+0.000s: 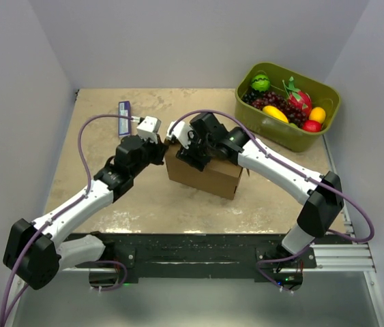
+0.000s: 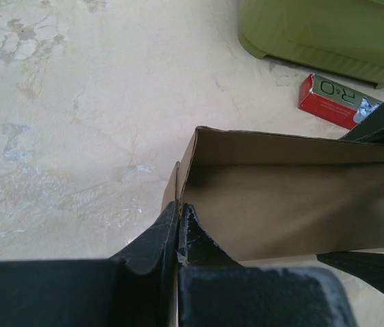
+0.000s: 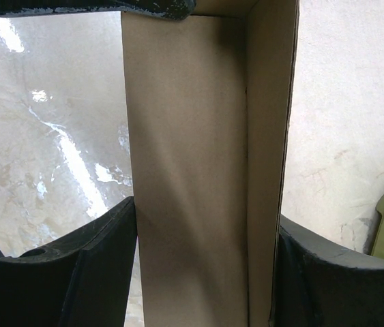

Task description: Fold the paper box

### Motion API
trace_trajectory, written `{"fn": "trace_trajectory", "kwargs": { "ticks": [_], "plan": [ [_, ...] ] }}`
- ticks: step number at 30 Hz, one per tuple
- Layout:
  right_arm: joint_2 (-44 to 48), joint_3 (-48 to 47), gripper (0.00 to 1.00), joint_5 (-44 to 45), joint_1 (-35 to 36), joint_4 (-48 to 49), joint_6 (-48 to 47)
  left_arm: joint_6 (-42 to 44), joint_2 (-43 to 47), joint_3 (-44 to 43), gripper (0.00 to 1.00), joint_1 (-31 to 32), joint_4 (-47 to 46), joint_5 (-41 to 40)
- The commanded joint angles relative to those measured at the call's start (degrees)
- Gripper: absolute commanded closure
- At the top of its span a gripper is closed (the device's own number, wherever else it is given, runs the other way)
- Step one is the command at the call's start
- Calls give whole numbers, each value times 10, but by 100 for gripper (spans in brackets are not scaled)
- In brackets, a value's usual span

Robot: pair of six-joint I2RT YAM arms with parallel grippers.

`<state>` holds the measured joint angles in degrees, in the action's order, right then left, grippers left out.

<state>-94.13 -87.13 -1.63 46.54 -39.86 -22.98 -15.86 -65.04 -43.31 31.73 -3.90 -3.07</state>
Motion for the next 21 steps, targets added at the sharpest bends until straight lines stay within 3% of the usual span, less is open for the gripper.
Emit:
{"fn": "trace_trajectory", "kwargs": {
  "ticks": [1, 6, 10, 11, 17, 21],
  "plan": [
    [-5, 14, 44, 15, -8, -14, 22, 7, -10, 38, 100, 8, 108, 1],
    [-1, 16, 41, 15, -8, -8, 25, -1, -17, 49, 100, 18, 108, 7],
    [13, 17, 26, 37, -8, 6, 38, -5, -11, 53, 100, 21, 115, -4],
    [19, 17, 17, 43, -8, 8, 44, -6, -10, 54, 100, 21, 114, -3],
    [52, 21, 3, 72, -8, 12, 99, -12, -14, 45, 100, 22, 113, 3],
    [97, 26, 1, 80, -9, 7, 141, -17, -18, 37, 100, 22, 119, -1]
  ]
}}
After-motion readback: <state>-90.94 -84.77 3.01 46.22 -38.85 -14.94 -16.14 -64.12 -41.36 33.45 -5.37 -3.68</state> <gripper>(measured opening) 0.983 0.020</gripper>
